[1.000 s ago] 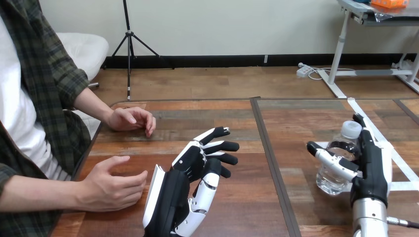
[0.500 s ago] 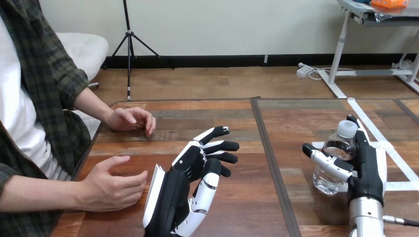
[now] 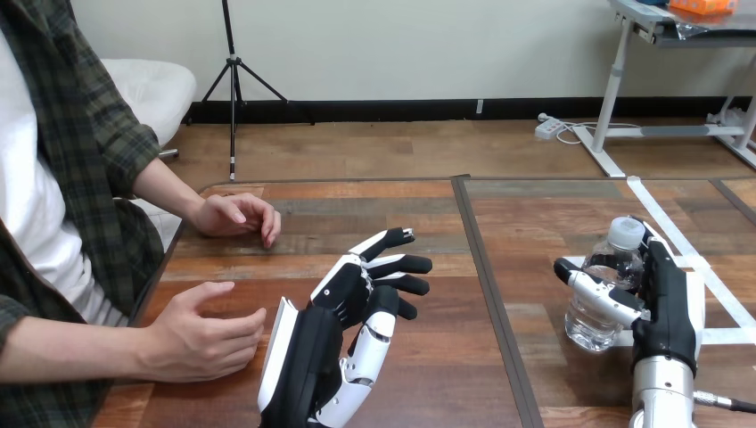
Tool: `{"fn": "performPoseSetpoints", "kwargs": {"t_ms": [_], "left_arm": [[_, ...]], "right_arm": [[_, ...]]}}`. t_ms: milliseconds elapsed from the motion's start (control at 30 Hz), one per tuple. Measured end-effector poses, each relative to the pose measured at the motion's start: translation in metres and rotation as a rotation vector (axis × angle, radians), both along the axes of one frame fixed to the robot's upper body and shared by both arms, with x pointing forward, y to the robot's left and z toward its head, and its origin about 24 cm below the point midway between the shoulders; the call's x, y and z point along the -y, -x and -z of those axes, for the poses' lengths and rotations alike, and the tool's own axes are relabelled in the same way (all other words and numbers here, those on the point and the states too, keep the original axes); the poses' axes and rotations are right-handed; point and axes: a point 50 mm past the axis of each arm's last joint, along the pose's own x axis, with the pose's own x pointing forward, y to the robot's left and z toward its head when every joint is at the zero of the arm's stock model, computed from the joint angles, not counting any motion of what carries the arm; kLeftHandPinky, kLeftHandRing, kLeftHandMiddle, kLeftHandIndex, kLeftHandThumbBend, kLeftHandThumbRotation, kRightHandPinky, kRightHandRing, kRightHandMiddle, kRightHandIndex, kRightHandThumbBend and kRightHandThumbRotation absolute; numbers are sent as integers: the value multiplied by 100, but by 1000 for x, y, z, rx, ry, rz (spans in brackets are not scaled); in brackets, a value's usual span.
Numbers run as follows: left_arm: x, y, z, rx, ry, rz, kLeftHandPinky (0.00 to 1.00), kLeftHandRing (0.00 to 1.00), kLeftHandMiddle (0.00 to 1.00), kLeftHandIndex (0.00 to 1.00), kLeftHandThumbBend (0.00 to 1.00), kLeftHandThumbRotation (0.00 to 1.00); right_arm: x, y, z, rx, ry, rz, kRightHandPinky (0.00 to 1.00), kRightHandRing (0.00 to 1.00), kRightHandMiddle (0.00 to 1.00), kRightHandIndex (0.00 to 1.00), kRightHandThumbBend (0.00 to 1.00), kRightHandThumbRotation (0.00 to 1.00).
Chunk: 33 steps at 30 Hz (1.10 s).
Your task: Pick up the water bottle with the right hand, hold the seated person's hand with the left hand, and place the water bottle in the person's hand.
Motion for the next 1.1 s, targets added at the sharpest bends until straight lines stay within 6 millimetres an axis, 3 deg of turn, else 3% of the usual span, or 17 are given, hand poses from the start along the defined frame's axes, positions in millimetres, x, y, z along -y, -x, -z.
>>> {"fn": "performPoseSetpoints", "kwargs": {"t_ms": [667, 1100], "left_arm": [[0, 0, 0, 0, 2, -3, 52, 64, 69, 79, 13, 74], [0, 0, 0, -1, 6, -4, 52, 64, 69, 79, 13, 74]], "right_arm": [[2, -1, 0, -21, 22, 86, 52, 51, 53, 59, 71, 0], [2, -2, -1, -19, 48, 113, 49, 48, 49, 54, 71, 0]]}}
